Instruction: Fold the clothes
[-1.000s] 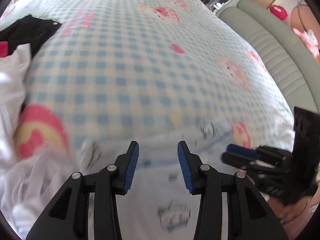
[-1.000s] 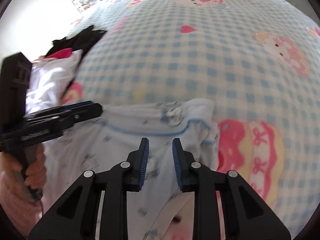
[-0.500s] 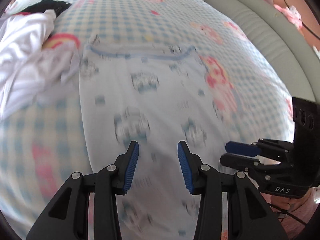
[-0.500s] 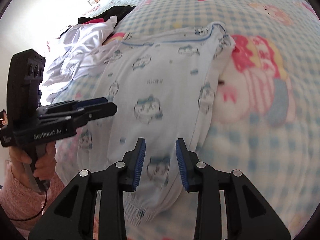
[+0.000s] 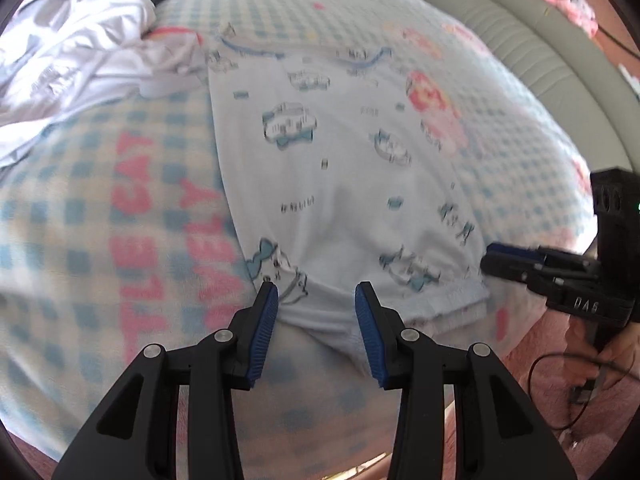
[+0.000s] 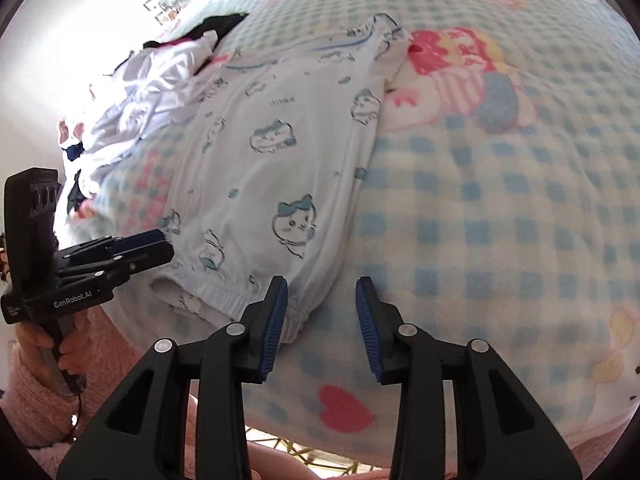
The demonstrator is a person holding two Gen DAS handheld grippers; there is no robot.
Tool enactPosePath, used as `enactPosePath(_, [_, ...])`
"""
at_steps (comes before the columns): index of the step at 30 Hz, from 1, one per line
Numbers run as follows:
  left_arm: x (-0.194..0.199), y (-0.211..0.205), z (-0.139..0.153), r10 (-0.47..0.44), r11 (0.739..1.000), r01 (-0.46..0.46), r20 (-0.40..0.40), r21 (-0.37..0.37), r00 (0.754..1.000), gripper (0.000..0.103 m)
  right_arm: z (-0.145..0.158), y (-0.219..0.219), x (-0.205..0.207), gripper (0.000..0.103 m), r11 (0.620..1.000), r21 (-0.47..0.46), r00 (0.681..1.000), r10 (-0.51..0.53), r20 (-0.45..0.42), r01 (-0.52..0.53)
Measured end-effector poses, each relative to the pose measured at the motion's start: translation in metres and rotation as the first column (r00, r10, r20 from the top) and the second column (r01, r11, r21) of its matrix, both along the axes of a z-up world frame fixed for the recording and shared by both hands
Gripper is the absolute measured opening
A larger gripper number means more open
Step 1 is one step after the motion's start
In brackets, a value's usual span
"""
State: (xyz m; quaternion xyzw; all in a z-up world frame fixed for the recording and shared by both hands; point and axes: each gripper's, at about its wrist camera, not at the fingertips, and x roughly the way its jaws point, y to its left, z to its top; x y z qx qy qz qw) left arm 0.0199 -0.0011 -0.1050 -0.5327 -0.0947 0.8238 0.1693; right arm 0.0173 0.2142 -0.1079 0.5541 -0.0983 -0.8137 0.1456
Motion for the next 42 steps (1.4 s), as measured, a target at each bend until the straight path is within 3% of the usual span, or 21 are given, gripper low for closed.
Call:
enactPosePath(3, [-0.004, 0.007, 0.0, 0.003, 1.0, -0.003, -0.011, 0.021, 1.0, 0.042, -0.004, -0.01, 0.002, 0.037, 1.0, 0.005, 1.0, 0.013, -0.002, -0.013])
enactPosePath(7, [-0.01, 0.016, -0.022, 0.014, 0.997, -0.008, 0.076, -0.083, 0.997, 0.042, -0.014, -0.013, 0.006, 0.037, 0.998, 0.065, 1.0, 0.016, 0.021, -0.017])
enactPosePath(16, [0.002, 0.0, -0.021, 0.017, 0.999, -0.014, 0.102, -0.031, 0.995, 0.042, -0.011, 0.007, 0.019, 0.036, 1.0, 0.002, 0.999, -0.024, 0.032, 0.024])
enactPosePath(20, [0.01, -0.011, -0.017, 0.048, 0.996, -0.057, 0.119, 0.074, 0.992, 0.042, -0.007, 0.006, 0.015, 0.036, 0.999, -0.015, 0.999, -0.031, 0.02, 0.031])
enactPosePath(23, [0.014, -0.026, -0.018, 0.078, 0.971, -0.107, 0.142, 0.213, 0.987, 0.042, -0.003, 0.015, 0.015, 0.036, 0.997, -0.045, 0.998, -0.062, 0.009, 0.062])
enactPosePath(24, [0.014, -0.027, -0.019, 0.084, 0.967, -0.116, 0.143, 0.229, 0.986, 0.042, -0.002, 0.019, 0.013, 0.036, 0.996, -0.051, 0.997, -0.076, 0.009, 0.076])
enactPosePath(30, [0.012, -0.022, -0.024, 0.08, 0.982, -0.106, 0.165, 0.156, 0.983, 0.042, -0.008, 0.022, 0.011, 0.036, 0.997, 0.011, 0.997, -0.071, 0.035, 0.071])
enactPosePath(34, [0.011, -0.03, -0.029, 0.104, 0.97, -0.144, 0.2, 0.195, 0.974, 0.041, -0.01, 0.029, 0.013, 0.036, 0.99, 0.103, 0.994, -0.097, 0.043, 0.092])
enactPosePath(38, [0.008, -0.029, -0.035, 0.11, 0.939, -0.174, 0.219, 0.298, 0.97, 0.042, -0.003, 0.045, 0.014, 0.036, 0.99, -0.054, 0.991, -0.128, 0.041, 0.13])
enactPosePath(41, [0.005, -0.029, -0.042, 0.11, 0.908, -0.196, 0.239, 0.371, 0.965, 0.042, 0.0, 0.037, 0.011, 0.037, 0.988, -0.12, 0.995, -0.09, 0.038, 0.094])
enactPosePath(42, [0.005, -0.027, -0.043, 0.107, 0.909, -0.194, 0.242, 0.37, 0.964, 0.042, 0.0, 0.033, 0.01, 0.037, 0.988, -0.132, 0.996, -0.076, 0.039, 0.08])
